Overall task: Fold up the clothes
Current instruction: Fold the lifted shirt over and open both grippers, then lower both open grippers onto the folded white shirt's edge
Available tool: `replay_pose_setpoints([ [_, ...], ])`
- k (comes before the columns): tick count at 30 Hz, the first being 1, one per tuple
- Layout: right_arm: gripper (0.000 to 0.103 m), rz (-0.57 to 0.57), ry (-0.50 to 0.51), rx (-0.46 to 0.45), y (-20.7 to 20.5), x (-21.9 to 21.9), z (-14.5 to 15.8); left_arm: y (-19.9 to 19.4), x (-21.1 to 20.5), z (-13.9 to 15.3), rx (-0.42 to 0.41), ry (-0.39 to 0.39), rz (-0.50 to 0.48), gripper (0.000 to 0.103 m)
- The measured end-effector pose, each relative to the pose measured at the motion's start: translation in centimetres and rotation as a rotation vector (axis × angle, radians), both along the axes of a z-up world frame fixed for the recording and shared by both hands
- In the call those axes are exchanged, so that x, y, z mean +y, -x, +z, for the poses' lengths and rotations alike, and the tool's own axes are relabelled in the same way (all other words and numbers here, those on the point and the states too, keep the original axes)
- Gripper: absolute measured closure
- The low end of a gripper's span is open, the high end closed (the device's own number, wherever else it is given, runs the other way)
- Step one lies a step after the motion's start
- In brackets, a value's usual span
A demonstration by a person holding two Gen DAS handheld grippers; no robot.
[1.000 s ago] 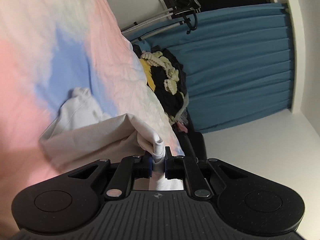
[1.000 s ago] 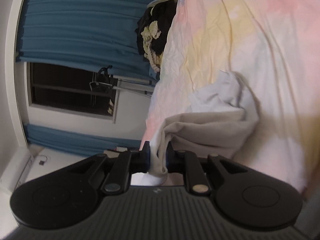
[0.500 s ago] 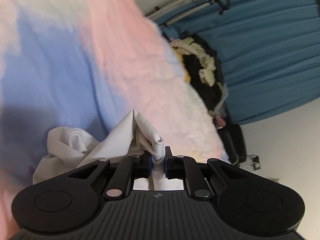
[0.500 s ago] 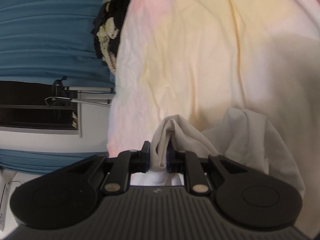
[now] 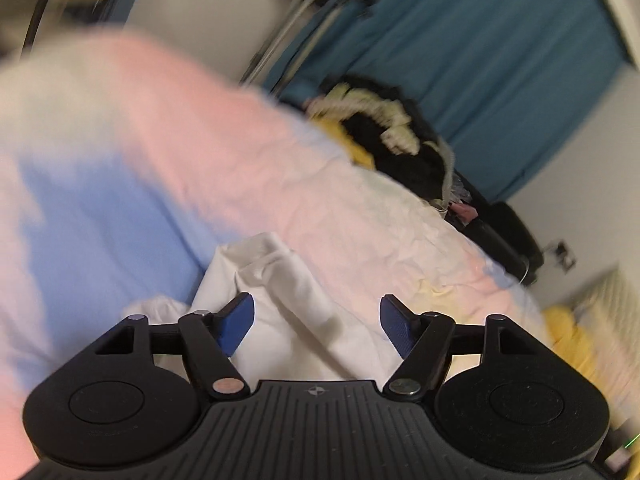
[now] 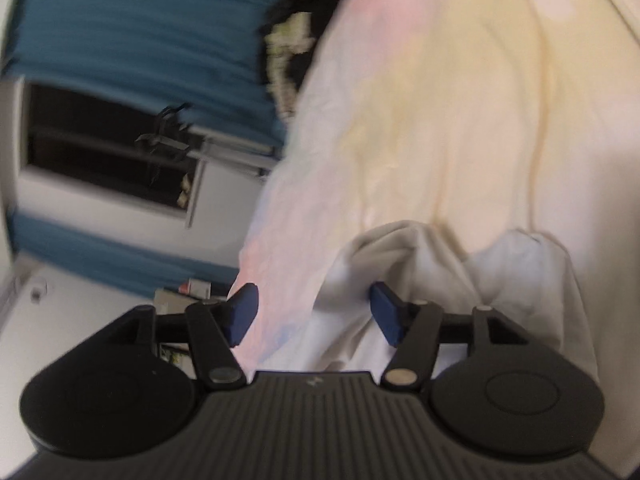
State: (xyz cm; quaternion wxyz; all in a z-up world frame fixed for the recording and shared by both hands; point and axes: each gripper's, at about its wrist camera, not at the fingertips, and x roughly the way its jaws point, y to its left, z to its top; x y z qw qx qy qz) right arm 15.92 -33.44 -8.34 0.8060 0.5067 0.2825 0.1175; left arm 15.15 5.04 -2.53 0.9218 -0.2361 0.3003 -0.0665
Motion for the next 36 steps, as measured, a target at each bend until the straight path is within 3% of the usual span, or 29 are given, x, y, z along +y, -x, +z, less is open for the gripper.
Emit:
replay_pose_setpoints([
  [3, 0.041, 0.075, 0.186, -0.110, 1.4, 2.2, 2.1, 2.3, -2.2, 1.0, -0.073, -0.112, -0.044, 0.027],
  [7, 0.046, 0.161, 0.508, -0.203, 1.9, 6.0, 3.2, 2.6, -4.9, 0.6, -0.089, -0.228, -0.086, 0.027],
  [12, 0.052, 0.227, 0.708, -0.207, -0.7, 8.9, 1.7, 0.3, -7.0, -0.9, -0.066, -0.337, -0.103, 0.027],
  [20, 0.054, 0.284, 0.809, -0.197, -5.2, 10.7, -0.6, -3.5, -7.2, -4.6, -0.005, -0.384, -0.121, 0.027],
  [25, 0.056, 0.295, 0.870, -0.132, -6.5, 11.0, -2.5, -3.9, -7.4, -6.1, -0.001, -0.407, -0.150, 0.023],
  [31, 0.057, 0.260, 0.888, -0.077, -6.5, 9.3, -2.7, -3.4, -7.3, -5.9, -0.013, -0.412, -0.149, 0.022],
  [36, 0.055, 0.209, 0.857, -0.105, -4.7, 7.9, -1.7, -1.7, -7.2, -4.7, -0.033, -0.397, -0.125, 0.022],
])
